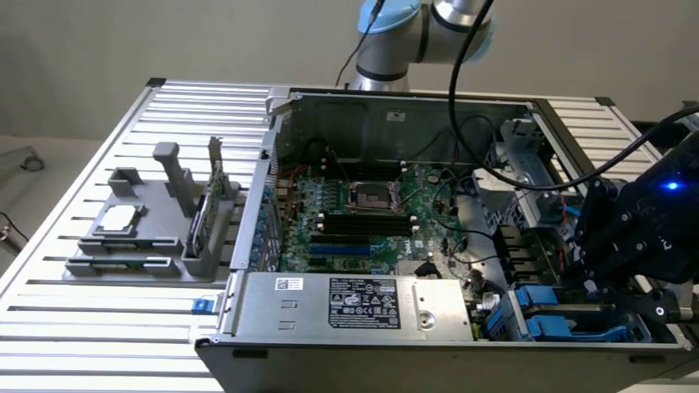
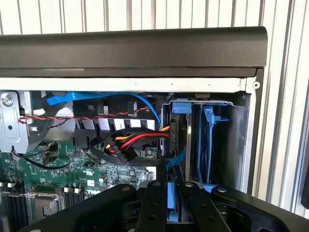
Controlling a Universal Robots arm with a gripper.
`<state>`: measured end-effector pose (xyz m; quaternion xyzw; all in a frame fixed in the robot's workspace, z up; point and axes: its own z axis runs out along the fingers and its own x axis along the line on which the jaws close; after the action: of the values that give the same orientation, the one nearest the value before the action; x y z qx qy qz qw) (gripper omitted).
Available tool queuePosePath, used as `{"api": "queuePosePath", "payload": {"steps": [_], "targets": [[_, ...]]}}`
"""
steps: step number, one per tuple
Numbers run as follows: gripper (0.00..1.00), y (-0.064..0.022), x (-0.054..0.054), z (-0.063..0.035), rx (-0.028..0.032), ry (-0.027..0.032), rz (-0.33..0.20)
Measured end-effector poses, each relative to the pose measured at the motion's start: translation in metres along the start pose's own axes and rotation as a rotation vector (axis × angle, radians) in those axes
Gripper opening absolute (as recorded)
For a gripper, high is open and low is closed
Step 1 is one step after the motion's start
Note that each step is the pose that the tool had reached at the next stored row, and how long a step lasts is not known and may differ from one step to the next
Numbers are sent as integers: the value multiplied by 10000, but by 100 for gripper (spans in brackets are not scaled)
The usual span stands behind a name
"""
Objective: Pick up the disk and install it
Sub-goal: 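Insert the first disk wire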
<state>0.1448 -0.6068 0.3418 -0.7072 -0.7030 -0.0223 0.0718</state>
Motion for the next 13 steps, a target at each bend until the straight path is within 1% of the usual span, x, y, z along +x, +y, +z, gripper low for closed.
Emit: {"api": "queuePosePath", "payload": {"steps": [13], "targets": [[16,18,-5,11,-39,19,261]]}}
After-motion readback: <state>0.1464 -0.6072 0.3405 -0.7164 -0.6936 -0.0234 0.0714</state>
